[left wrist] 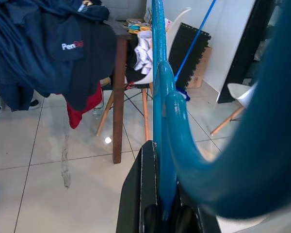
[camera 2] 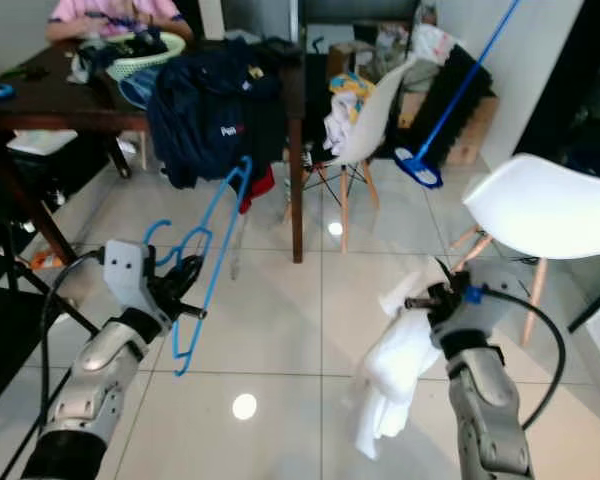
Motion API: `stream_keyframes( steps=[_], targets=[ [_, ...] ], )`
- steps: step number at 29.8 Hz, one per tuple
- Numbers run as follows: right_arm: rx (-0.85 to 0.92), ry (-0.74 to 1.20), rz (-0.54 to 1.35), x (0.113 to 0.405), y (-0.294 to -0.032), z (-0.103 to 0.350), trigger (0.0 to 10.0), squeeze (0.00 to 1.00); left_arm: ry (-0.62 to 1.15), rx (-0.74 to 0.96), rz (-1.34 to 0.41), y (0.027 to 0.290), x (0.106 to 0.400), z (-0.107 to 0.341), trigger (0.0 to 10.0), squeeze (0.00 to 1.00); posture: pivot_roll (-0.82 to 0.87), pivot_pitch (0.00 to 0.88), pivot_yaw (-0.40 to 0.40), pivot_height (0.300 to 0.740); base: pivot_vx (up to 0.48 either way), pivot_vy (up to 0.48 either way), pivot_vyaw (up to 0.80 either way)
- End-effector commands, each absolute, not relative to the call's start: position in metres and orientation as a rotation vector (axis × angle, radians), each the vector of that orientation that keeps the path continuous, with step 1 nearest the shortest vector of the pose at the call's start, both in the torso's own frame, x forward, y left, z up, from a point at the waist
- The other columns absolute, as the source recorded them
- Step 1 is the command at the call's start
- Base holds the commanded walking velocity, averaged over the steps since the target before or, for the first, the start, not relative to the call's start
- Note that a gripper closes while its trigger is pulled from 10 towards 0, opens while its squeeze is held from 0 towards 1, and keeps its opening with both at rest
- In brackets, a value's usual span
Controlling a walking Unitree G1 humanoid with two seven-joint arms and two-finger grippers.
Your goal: Hang hanger
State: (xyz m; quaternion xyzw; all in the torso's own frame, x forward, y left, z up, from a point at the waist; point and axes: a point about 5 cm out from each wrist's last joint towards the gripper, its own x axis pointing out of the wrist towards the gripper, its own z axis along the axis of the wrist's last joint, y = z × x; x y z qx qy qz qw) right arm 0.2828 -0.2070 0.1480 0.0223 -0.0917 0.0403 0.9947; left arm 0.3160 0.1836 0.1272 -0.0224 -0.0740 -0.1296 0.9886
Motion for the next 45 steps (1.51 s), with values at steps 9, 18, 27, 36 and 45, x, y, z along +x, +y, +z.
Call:
stream_keyframes(
  steps=[9,18,27,36,45],
  targets=[
    [0.025,-0.11,0.093,0.276,-0.204,0.141,10.0,0.0,-0.096,-0.035,-0.328,0.162,0.305,0.124,10.0,0.0,0.0,0.095,-0.013,0.74,0.48,0.0,0.0],
    [0.064,-0.06,0.094,0.26,-0.199,0.129,10.0,0.0,-0.076,-0.014,-0.417,0.148,0.292,0.124,10.0,0.0,0.0,0.096,-0.004,0.74,0.48,0.0,0.0],
    [0.111,-0.137,0.094,0.268,-0.201,0.151,10.0,0.0,-0.072,-0.015,-0.421,0.142,0.291,0.128,10.0,0.0,0.0,0.102,0.0,0.74,0.48,0.0,0.0],
    [0.132,-0.331,0.196,0.292,-0.179,0.215,10.0,0.0,-0.162,-0.002,-0.403,0.141,0.302,0.155,10.0,0.0,0.01,0.093,-0.004,0.74,0.48,0.0,0.0],
    [0.112,-0.436,0.257,0.307,-0.161,0.254,10.0,0.0,-0.379,0.034,-0.354,0.15,0.315,0.227,10.0,0.0,0.03,0.086,-0.016,0.74,0.48,0.0,0.0]
  ],
)
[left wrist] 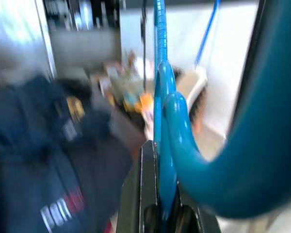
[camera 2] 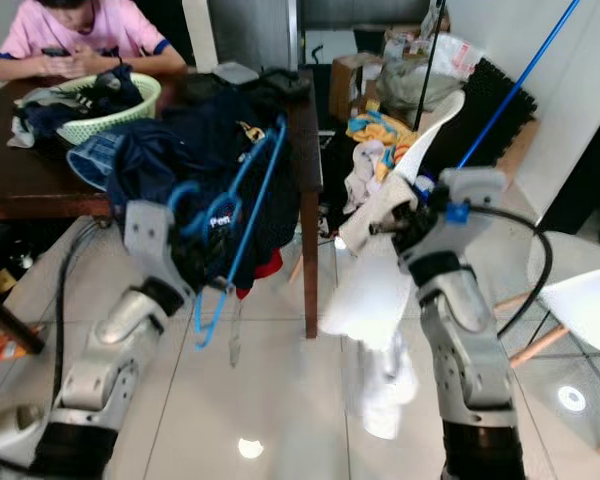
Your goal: Hang hanger
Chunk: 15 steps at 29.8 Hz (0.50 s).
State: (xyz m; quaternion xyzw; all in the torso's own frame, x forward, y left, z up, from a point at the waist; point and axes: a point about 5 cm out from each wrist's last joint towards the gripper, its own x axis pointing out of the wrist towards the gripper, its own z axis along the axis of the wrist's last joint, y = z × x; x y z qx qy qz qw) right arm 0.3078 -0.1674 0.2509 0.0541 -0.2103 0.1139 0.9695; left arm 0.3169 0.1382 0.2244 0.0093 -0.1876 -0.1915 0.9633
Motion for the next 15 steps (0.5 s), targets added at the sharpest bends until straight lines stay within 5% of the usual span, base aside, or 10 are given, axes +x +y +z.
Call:
stream_keyframes(
  steps=[1,10,15],
  targets=[
    [0.112,-0.438,0.259,0.307,-0.16,0.255,10.0,0.0,-0.391,0.036,-0.355,0.15,0.315,0.231,10.0,0.0,0.03,0.086,-0.016,0.74,0.48,0.0,0.0],
    [0.147,-0.441,0.273,0.309,-0.156,0.262,10.0,0.0,-0.435,-0.013,-0.372,0.141,0.316,0.248,10.0,0.0,0.03,0.085,-0.016,0.74,0.48,0.0,0.71],
    [0.159,-0.433,0.274,0.309,-0.153,0.263,10.0,0.0,-0.441,-0.021,-0.383,0.136,0.315,0.253,10.0,0.0,0.03,0.083,-0.015,0.74,0.48,0.0,0.0]
  ],
)
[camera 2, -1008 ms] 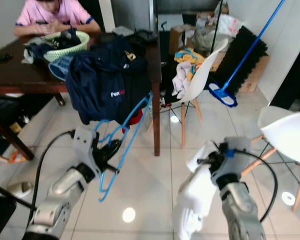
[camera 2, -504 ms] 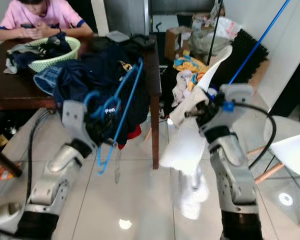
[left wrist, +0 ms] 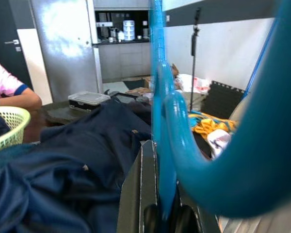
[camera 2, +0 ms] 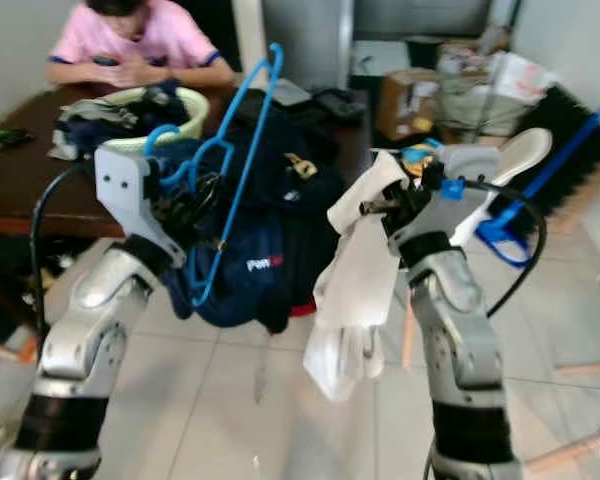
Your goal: Hang hanger
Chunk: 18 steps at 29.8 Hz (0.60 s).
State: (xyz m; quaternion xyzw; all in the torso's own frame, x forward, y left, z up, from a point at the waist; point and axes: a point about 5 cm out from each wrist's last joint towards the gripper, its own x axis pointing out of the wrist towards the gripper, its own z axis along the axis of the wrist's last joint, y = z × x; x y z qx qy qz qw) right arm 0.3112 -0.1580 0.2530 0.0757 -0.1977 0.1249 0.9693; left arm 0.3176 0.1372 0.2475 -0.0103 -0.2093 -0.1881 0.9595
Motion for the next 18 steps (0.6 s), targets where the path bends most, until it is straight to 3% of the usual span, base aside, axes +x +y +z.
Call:
stream_keyframes(
  steps=[1,11,18],
  targets=[
    [0.167,-0.439,0.282,0.309,-0.153,0.265,10.0,0.0,-0.444,-0.021,-0.384,0.136,0.314,0.255,10.0,0.0,0.03,0.083,-0.016,0.74,0.48,0.0,0.0],
    [0.132,-0.545,0.342,0.317,-0.147,0.305,10.0,0.0,-0.462,-0.001,-0.386,0.133,0.314,0.263,10.0,0.0,0.03,0.082,-0.017,0.74,0.48,0.0,0.0],
    [0.063,-0.763,0.346,0.333,-0.144,0.385,10.0,0.0,-0.52,0.032,-0.39,0.129,0.312,0.279,10.0,0.0,0.04,0.074,-0.025,0.74,0.48,0.0,0.0]
  ],
)
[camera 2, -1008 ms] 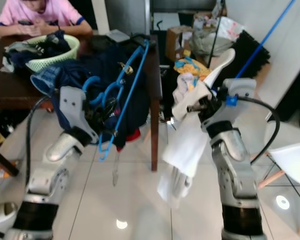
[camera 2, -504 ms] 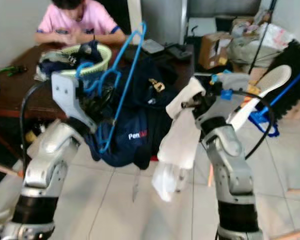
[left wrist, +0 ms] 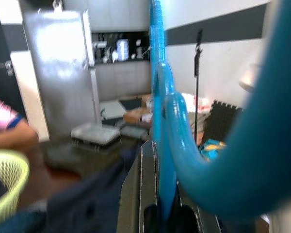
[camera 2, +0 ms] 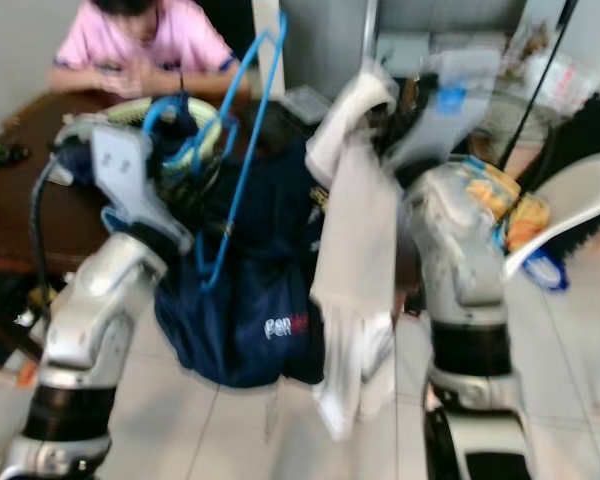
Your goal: Hang hanger
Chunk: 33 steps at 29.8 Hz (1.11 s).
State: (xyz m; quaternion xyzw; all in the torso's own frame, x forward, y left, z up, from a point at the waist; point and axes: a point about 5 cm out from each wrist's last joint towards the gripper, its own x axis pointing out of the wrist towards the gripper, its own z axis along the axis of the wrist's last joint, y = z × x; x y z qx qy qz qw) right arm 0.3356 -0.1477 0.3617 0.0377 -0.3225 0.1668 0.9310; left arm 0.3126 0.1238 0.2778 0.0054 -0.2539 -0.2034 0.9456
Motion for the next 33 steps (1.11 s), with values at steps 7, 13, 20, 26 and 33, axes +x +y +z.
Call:
stream_keyframes(
  steps=[7,13,20,26,33],
  targets=[
    [0.021,-0.968,0.295,0.334,-0.144,0.481,10.0,0.0,-0.504,0.033,-0.398,0.121,0.309,0.273,10.0,0.0,0.05,0.067,-0.045,0.74,0.48,0.0,0.0],
    [0.051,-1.011,0.361,0.329,-0.129,0.505,10.0,0.0,-0.513,0.049,-0.356,0.123,0.308,0.275,10.0,0.0,0.06,0.064,-0.053,0.74,0.48,0.0,0.0],
    [-0.101,-0.773,0.397,0.363,-0.091,0.456,10.0,0.0,-0.536,0.079,-0.226,0.14,0.31,0.28,10.0,0.0,0.06,0.063,-0.051,0.74,0.462,0.0,0.0],
    [-0.217,-0.413,0.562,0.39,-0.067,0.351,10.0,0.0,-0.556,0.088,-0.123,0.153,0.311,0.287,10.0,0.0,0.06,0.072,-0.048,0.74,0.117,0.0,0.0],
    [-0.265,-0.165,0.684,0.384,-0.069,0.282,10.0,0.0,-0.577,0.122,-0.048,0.167,0.312,0.297,10.0,0.0,0.06,0.075,-0.047,0.74,0.0,0.0,0.0]
  ],
)
